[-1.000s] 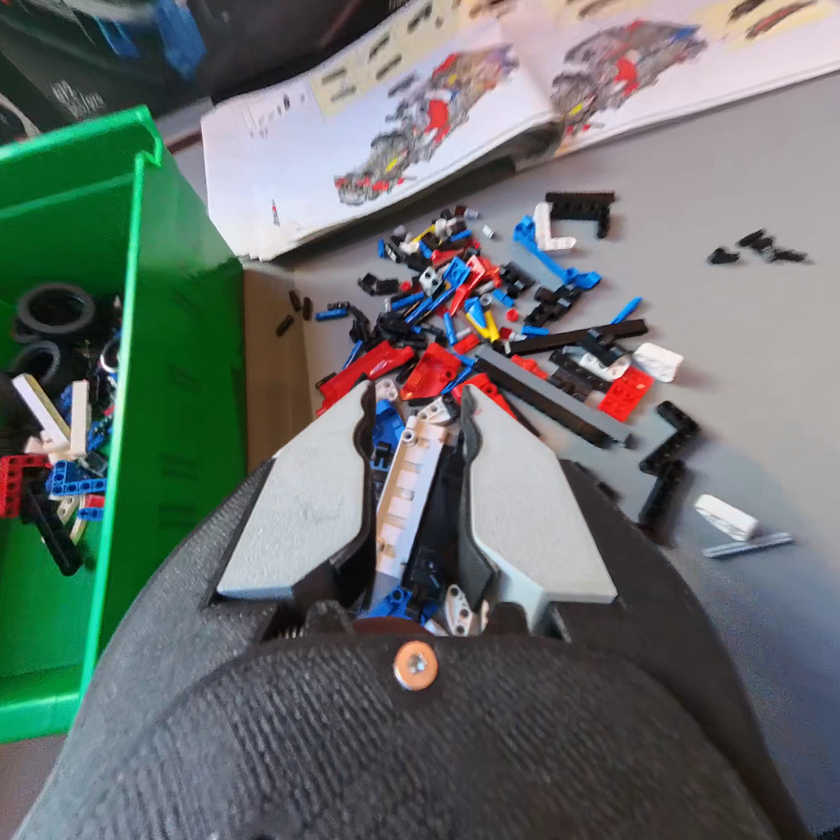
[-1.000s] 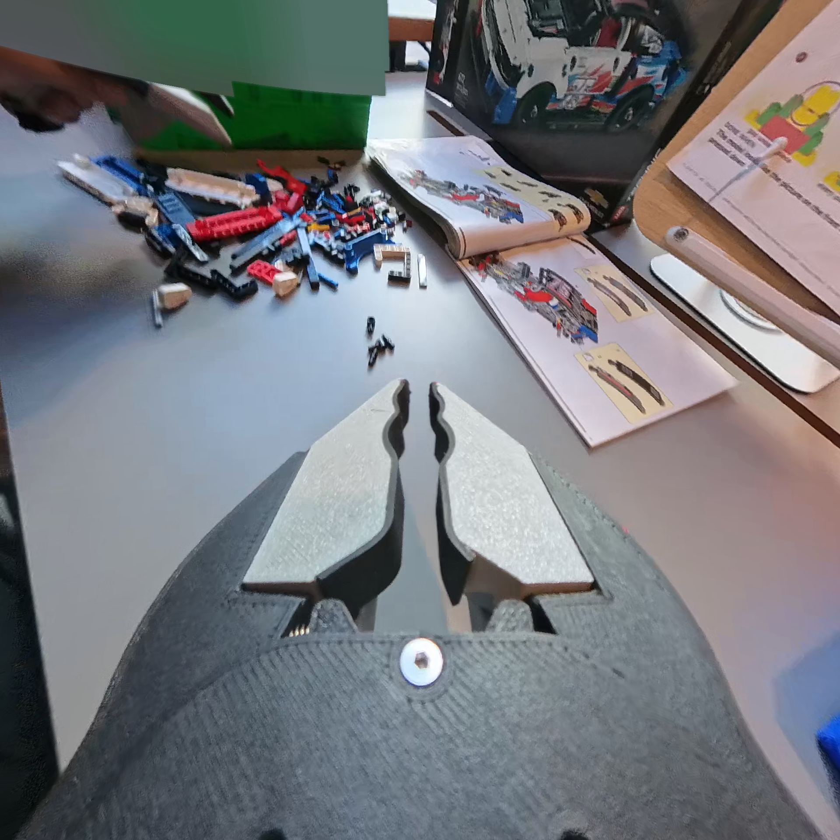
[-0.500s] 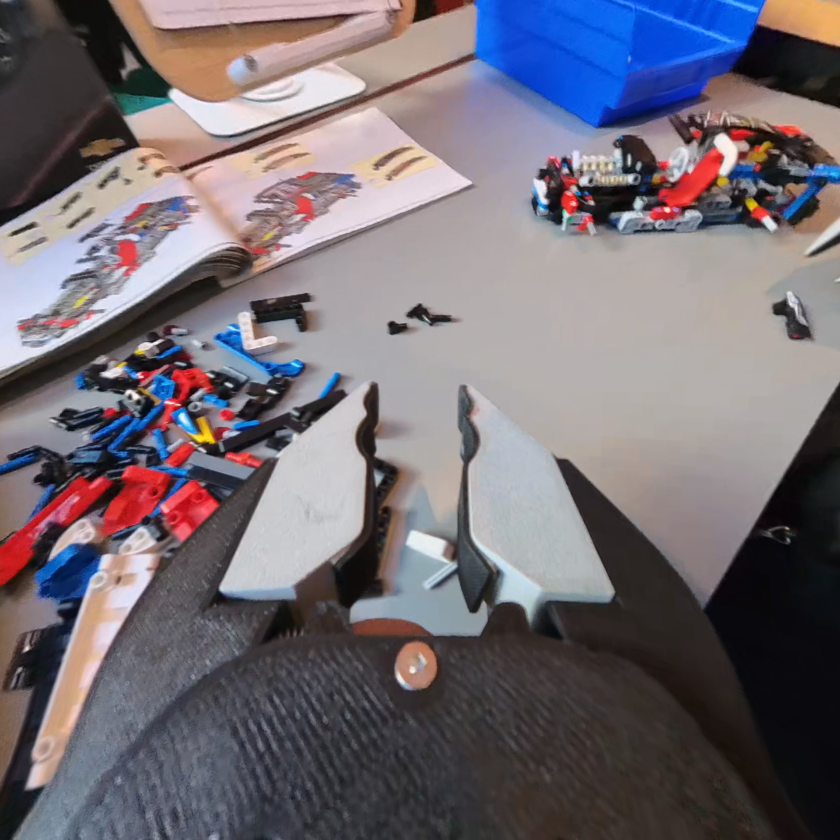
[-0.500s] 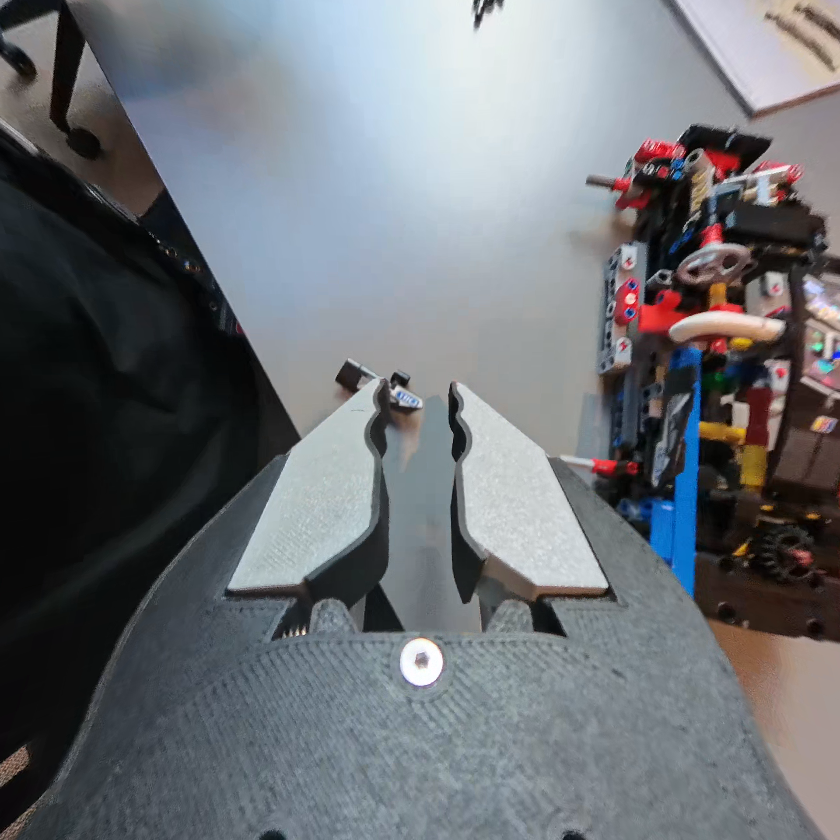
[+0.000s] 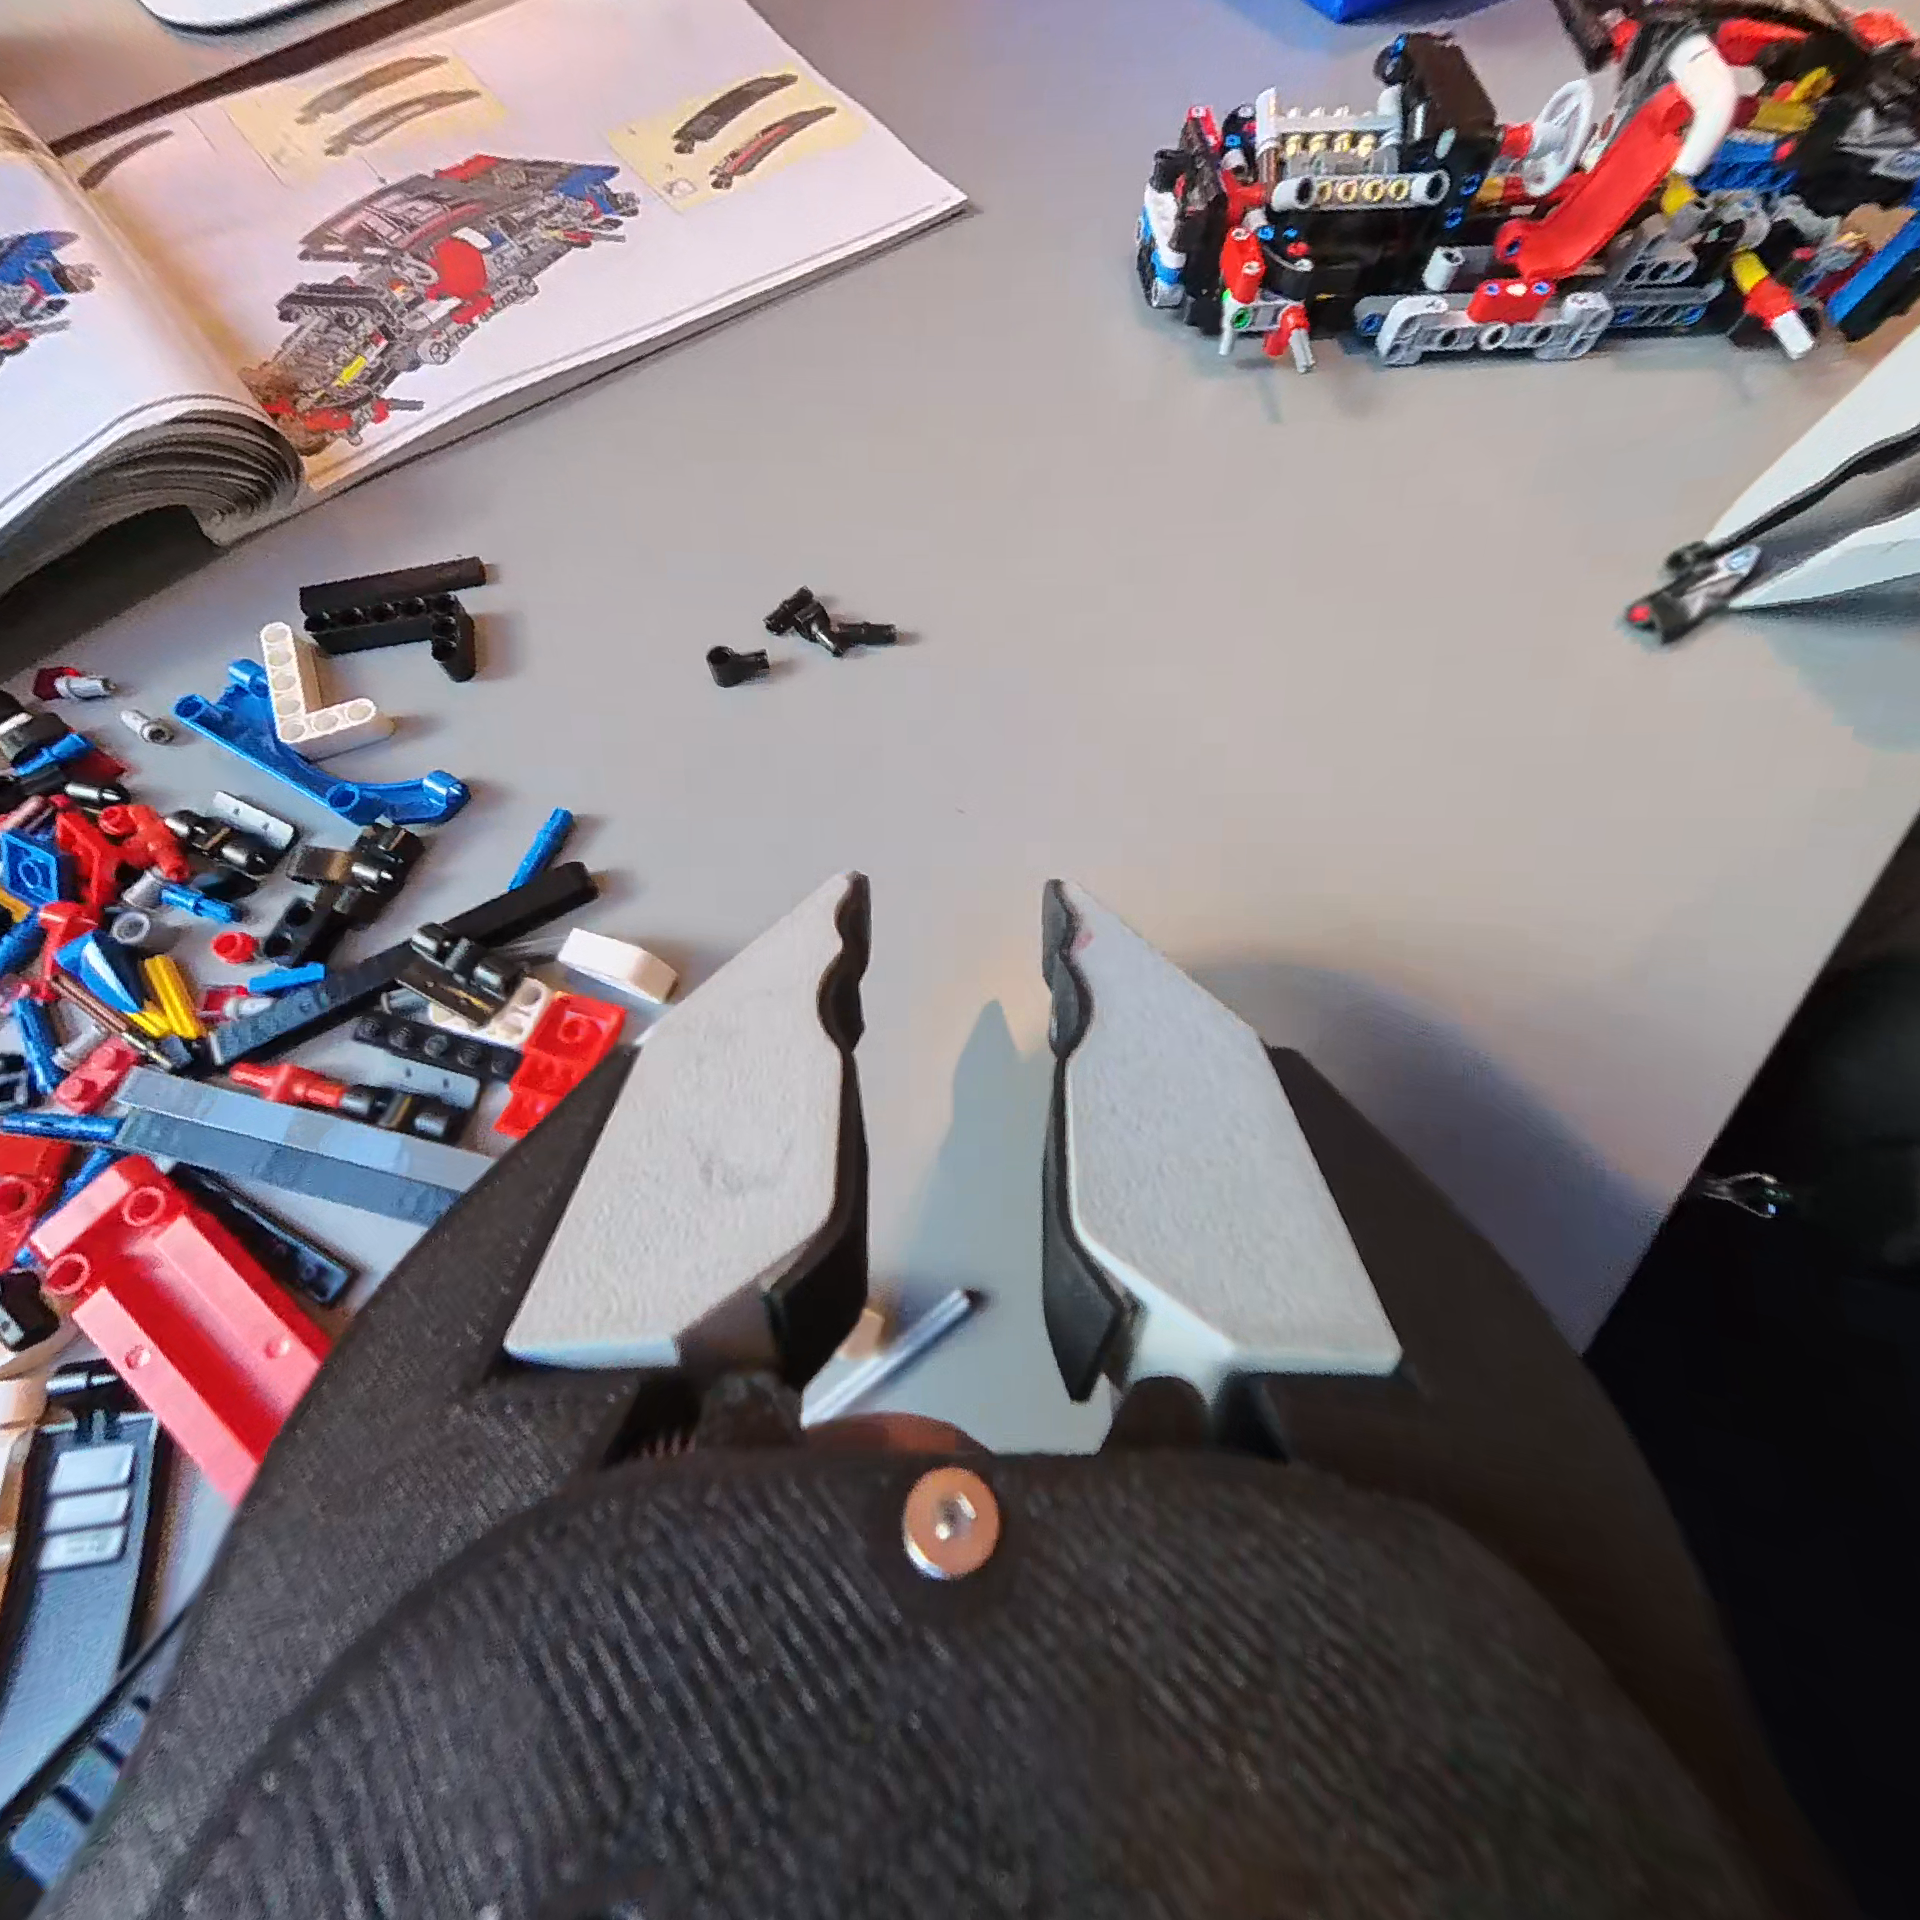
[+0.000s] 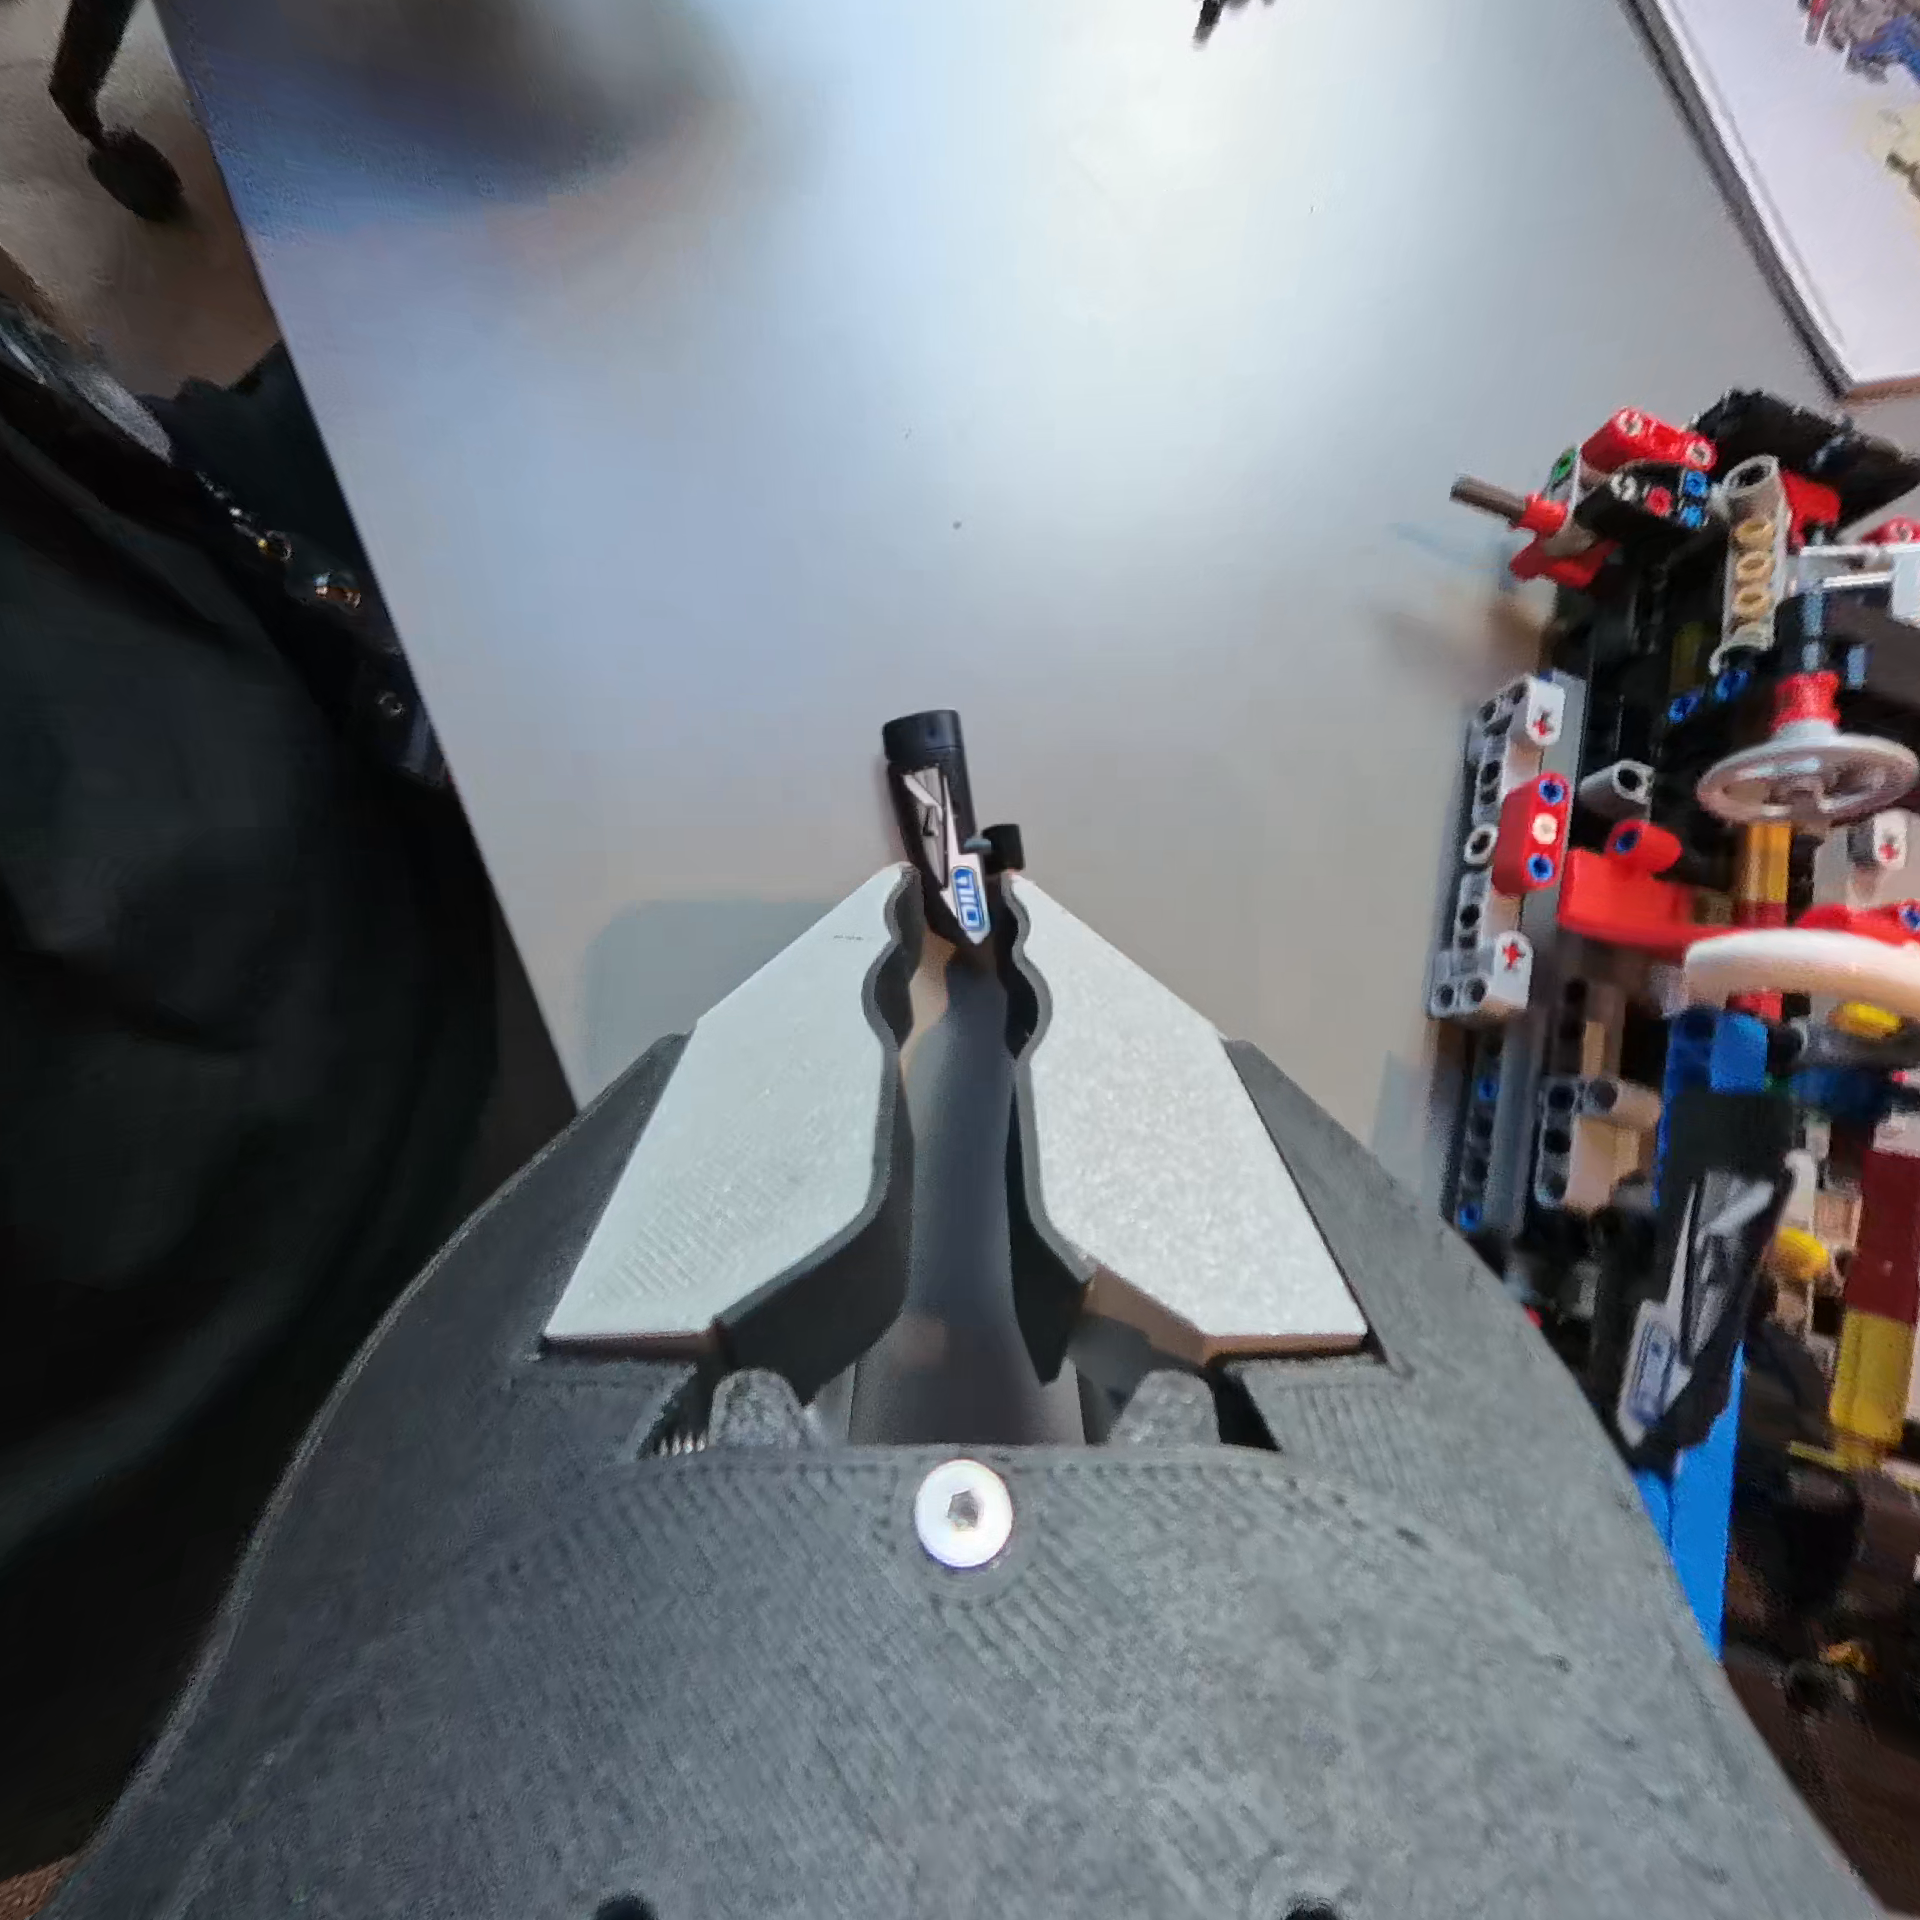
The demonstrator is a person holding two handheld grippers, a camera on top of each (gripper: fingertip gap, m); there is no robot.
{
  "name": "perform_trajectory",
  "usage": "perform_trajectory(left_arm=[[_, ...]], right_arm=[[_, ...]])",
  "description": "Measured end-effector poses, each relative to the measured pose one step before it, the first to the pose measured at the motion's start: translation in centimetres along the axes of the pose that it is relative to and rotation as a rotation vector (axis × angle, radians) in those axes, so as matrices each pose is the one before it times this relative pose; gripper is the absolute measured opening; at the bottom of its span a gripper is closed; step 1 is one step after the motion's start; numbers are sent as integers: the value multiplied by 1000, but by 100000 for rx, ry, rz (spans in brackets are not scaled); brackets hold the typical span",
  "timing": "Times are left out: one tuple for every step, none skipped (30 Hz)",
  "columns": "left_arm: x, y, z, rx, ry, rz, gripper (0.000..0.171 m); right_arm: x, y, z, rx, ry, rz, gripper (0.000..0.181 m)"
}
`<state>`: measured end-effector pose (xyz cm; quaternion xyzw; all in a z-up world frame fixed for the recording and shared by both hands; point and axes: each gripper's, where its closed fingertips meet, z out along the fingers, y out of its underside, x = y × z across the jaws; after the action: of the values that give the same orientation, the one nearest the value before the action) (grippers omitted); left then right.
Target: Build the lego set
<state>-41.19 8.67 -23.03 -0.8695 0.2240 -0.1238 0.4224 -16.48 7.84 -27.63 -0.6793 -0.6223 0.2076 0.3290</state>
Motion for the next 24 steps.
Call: perform_trajectory(left_arm=[[-222,-154,210,-751,-507,674,31],[-261,-213,255,-974,-400,597,31],[-315,-340,298,-830,-488,928,31],[-328,-433,345,-700,-439,1674,31],[-344,-485,425,-608,-208,2582,31],[-435,-466,516,-511,-106,3351,31],[-430,-286,624,-1350,808,3813,31],[-430,-51,689,-2716,1601,4000,31],[-612,27,671,-3319,904,4137,32],[-596,57,631,-3105,1162,4757,32],[-521,136,564,-3255,1684,4886,31],[-548,181,507,-3346,1413,4421,31],[-449,100,465,-2235,1781,4015,31],[-162,66,425,-1362,3190,3466,30],[-135,149,396,-1712,2877,2567,30],[-302,172,365,-1823,1338,2182,30],[-126,129,316,-1235,1656,2456,30],[124,69,285,-529,2543,2542,29],[7,92,262,-740,1390,1772,27],[19,87,190,-910,1095,1238,25],[114,-161,30,656,1484,1004,23],[-22,14,33,-462,342,835,22],[-153,47,22,-659,-521,475,20],[-92,25,21,-451,-174,339,19]], right_arm=[[90,-278,323,405,-229,-696,11],[63,-309,232,944,-329,-414,11],[83,-252,153,1101,-161,-109,11],[101,-178,76,972,-77,128,11],[183,-136,-16,907,289,212,11],[239,-172,-96,1424,671,200,12],[262,-211,-176,1988,717,446,12],[228,-195,-185,1919,336,956,12],[157,-140,-179,1627,-231,1372,12],[117,-113,-148,1503,-450,1528,14],[123,-124,-147,1446,-202,1335,14],[132,-136,-130,1425,111,1049,15],[121,-131,-112,1286,71,905,15],[91,-82,-90,925,-40,850,15],[87,-68,-59,660,-160,801,16],[44,-41,-36,413,-330,810,16],[36,-1,-5,137,-414,761,16],[26,18,16,-104,-472,659,17],[3,20,26,-225,-470,501,17],[4,17,16,-143,-295,296,18],[-8,3,-3,1,-215,126,18],[-29,-4,-9,105,-216,41,18],[-18,-30,-21,212,-170,1,18],[-15,-30,-27,257,-116,-39,18]])
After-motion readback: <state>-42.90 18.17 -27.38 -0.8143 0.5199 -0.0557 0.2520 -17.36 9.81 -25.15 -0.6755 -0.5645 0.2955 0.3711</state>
